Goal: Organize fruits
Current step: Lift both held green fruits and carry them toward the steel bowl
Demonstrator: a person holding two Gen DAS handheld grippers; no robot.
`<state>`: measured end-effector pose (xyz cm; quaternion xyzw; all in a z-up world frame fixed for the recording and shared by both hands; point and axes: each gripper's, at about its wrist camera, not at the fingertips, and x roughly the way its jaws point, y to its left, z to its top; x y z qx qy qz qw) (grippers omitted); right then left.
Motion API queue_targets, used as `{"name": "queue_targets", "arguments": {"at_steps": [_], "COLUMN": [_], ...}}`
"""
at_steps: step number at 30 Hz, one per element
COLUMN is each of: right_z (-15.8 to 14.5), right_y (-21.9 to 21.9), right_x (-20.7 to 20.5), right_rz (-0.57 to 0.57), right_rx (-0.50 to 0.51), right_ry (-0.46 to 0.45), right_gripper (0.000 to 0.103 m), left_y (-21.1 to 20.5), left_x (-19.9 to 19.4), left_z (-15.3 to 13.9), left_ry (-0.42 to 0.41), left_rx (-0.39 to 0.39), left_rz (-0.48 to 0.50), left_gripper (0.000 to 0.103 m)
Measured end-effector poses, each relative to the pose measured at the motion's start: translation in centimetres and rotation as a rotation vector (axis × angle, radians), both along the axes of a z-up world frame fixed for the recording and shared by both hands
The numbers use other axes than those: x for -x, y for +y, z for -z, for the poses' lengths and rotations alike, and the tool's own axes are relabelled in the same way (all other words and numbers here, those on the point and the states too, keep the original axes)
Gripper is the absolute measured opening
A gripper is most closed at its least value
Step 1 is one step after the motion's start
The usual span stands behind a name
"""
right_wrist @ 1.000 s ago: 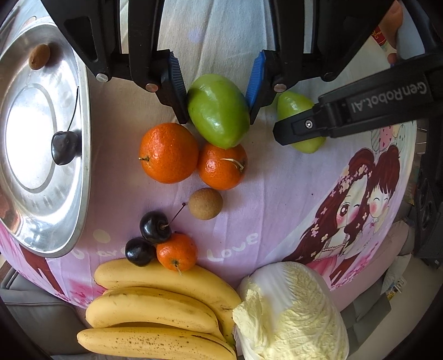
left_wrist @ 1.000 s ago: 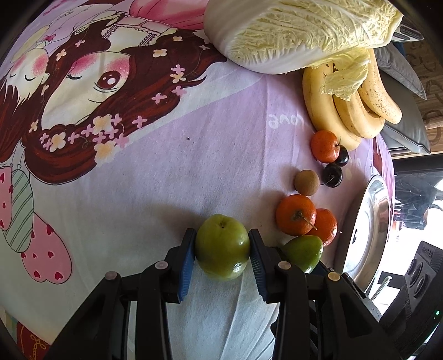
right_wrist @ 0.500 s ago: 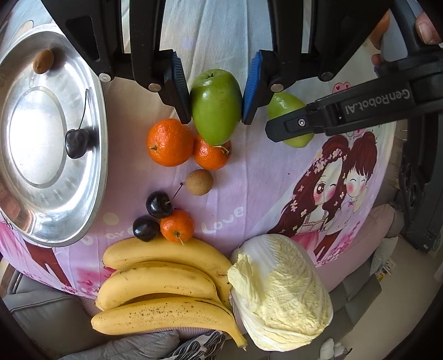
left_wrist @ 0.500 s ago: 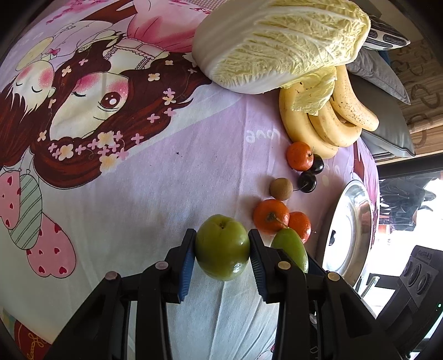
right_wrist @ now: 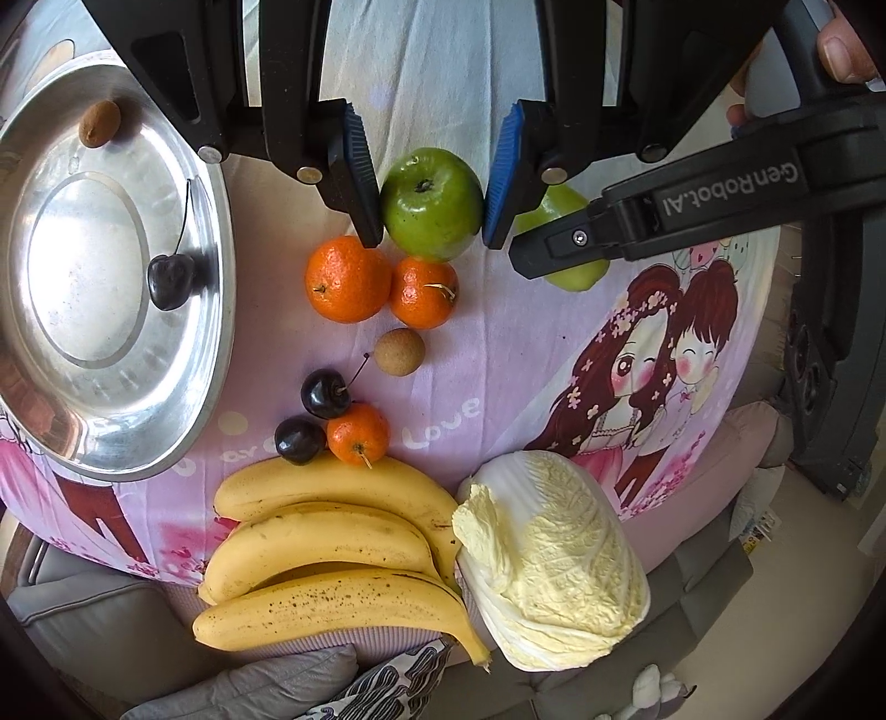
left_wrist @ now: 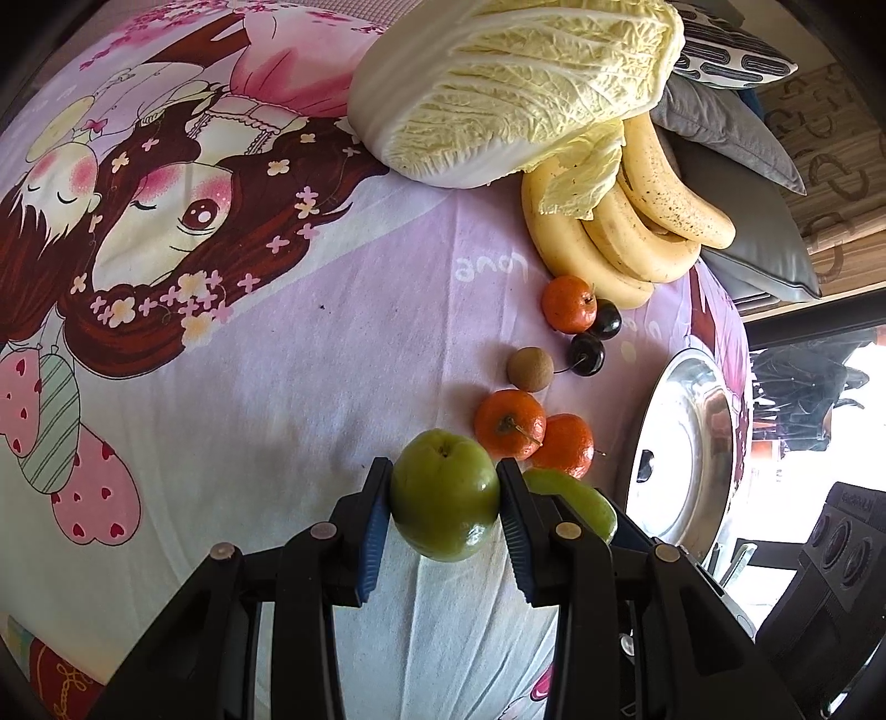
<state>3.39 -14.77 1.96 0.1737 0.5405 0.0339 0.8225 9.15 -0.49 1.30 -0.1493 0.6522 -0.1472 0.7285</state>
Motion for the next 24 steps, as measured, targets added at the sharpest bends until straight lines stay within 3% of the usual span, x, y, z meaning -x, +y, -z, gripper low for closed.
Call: {"name": "queue_targets", "arguments": {"at_steps": [14,24], "right_z": [-1.2,-2.0], "right_y": [-1.3,-4.1], "right_x": [0.5,1.0], "right_rz": [0.024,0.085], "right_rx": [-0.024,-0.026], "right_ry": [-0.034,-0.055], "right_gripper": [0.04,0.04], "left_y": [0.1,-2.8], "left_x": [0.1,0.0], "left_z": [-0.8,-1.8], "left_ry": [-0.016,-0.009], "left_rx": [-0.001,-0.029], "left_rz": [0.012,0.069], "left_gripper": [0.039,0.039]}}
